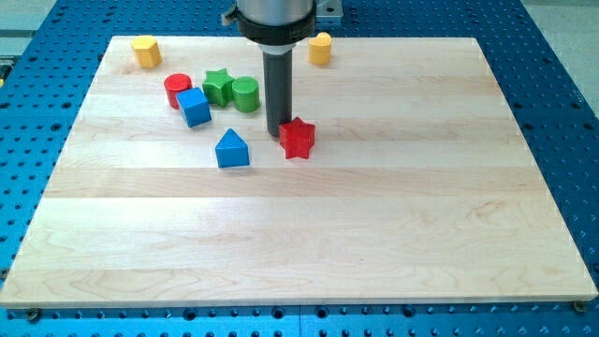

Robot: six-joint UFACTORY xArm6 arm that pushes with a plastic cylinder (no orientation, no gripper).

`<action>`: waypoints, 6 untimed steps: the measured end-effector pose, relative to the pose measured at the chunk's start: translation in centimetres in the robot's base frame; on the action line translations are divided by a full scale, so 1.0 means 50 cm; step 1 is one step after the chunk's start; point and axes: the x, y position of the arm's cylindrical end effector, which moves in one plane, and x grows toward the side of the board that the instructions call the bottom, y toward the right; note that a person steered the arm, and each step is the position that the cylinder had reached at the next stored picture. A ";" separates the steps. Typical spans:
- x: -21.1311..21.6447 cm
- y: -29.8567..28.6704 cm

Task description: Place the green circle to the top right of the board

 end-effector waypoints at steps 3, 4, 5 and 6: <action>0.082 -0.244; 0.021 -0.202; -0.071 -0.176; -0.107 -0.047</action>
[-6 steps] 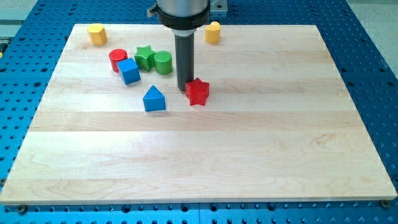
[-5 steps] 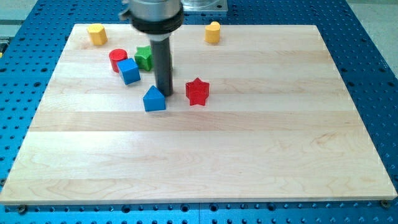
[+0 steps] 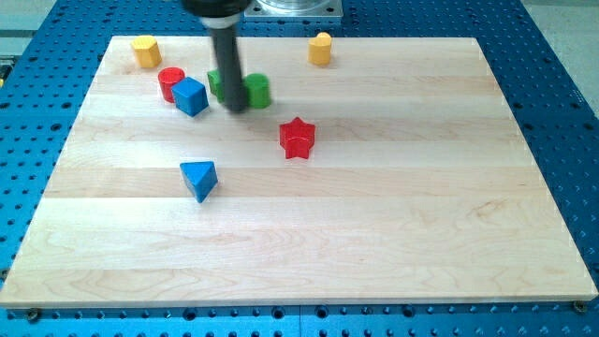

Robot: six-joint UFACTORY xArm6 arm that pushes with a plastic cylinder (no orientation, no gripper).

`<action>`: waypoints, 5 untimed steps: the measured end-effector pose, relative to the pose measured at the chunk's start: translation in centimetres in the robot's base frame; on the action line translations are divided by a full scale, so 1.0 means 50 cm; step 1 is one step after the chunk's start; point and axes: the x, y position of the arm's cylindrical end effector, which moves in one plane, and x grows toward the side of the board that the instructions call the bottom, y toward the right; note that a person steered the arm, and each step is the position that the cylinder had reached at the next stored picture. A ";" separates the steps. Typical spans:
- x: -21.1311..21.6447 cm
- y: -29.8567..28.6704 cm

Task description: Place the green circle to the top right of the board

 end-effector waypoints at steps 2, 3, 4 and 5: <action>-0.037 0.057; -0.084 -0.033; -0.094 0.152; -0.094 0.369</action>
